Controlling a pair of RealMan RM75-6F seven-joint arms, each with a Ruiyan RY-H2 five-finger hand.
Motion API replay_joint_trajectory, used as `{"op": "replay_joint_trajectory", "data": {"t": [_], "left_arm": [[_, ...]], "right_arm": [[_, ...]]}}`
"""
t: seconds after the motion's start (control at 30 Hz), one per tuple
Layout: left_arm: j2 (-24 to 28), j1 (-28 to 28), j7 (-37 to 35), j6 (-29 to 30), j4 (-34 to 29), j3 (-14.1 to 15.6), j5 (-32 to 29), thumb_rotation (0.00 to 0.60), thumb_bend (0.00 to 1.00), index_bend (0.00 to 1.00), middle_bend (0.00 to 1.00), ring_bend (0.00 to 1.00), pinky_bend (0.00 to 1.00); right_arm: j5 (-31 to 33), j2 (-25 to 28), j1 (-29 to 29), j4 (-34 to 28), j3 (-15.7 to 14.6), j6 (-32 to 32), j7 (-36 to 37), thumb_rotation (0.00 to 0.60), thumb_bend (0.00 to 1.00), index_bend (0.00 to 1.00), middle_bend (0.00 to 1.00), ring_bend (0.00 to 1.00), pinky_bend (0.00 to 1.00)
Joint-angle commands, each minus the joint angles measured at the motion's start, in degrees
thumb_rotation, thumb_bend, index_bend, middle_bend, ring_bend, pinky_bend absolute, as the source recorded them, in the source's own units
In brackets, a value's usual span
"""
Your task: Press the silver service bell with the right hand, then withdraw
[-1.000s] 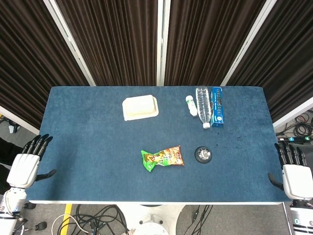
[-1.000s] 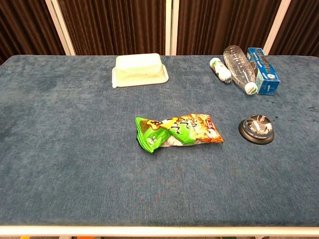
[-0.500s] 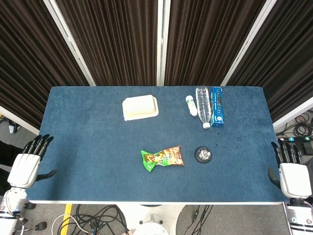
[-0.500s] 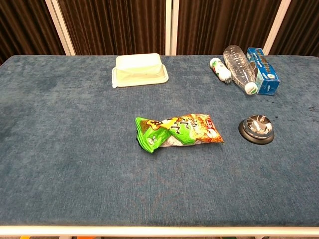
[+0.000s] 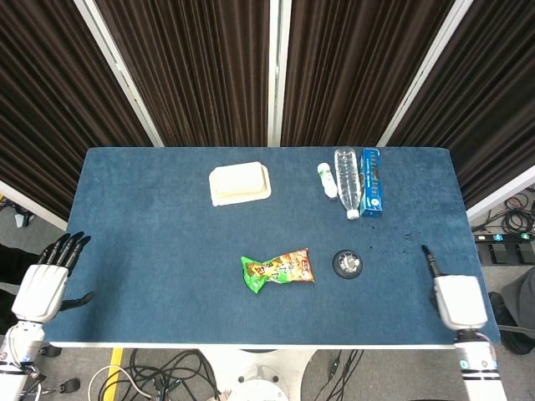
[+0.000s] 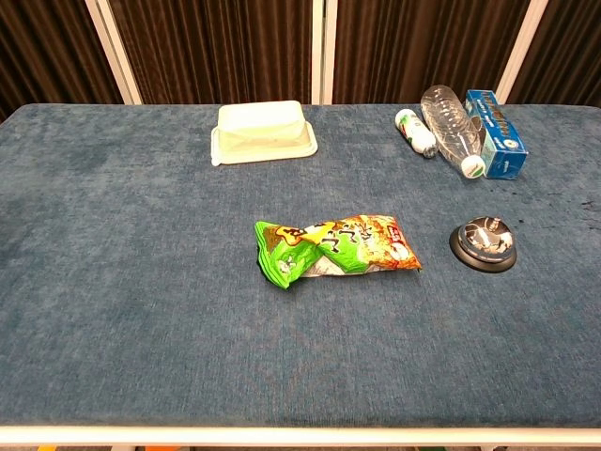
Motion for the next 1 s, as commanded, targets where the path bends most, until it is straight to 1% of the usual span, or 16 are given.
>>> {"op": "replay_joint_trajectory", "data": {"t": [0.03, 0.2, 0.4, 0.73, 1.0], "left_arm": [[0.0, 0.0, -0.1, -0.1, 0.2, 0.1, 0.0, 0.6, 0.02, 0.07, 0.04, 0.0, 0.15], [0.0, 0.0, -0.5, -0.3, 0.7, 0.1, -0.2, 0.6, 0.02, 0.07, 0.04, 0.0, 0.15], [0.1, 0.1, -1.5, -0.3, 1.6, 0.1, -0.6, 0.6, 0.02, 0.07, 0.04, 0.0, 0.15], [0.1, 0.3, -2.6, -0.4, 2.8, 0.0, -1.1, 0.6, 0.02, 0.07, 0.04, 0.0, 0.15], [0.0, 0.5, -3.6, -0.5, 3.6, 0.1, -1.3, 0.6, 0.02, 0.07, 0.04, 0.0, 0.15]], "right_arm": [[0.0, -3.5, 2.1, 1.1, -1.3, -3.7, -4.2, 0.6, 1.0, 0.05, 0.92, 0.88, 0.81], [2.0, -7.3, 4.4, 2.9, -1.7, -8.3, -8.5, 0.6, 1.0, 0.05, 0.92, 0.88, 0.81], [3.5, -10.3, 6.5, 4.4, -1.1, -10.8, -11.3, 0.6, 1.0, 0.05, 0.92, 0.88, 0.81], [5.9, -12.3, 9.0, 4.8, -0.3, -12.9, -13.5, 0.6, 1.0, 0.05, 0.93, 0.88, 0.81], [9.6, -13.6, 9.7, 5.2, -1.0, -14.7, -16.1, 0.6, 1.0, 0.05, 0.93, 0.88, 0.81]]}}
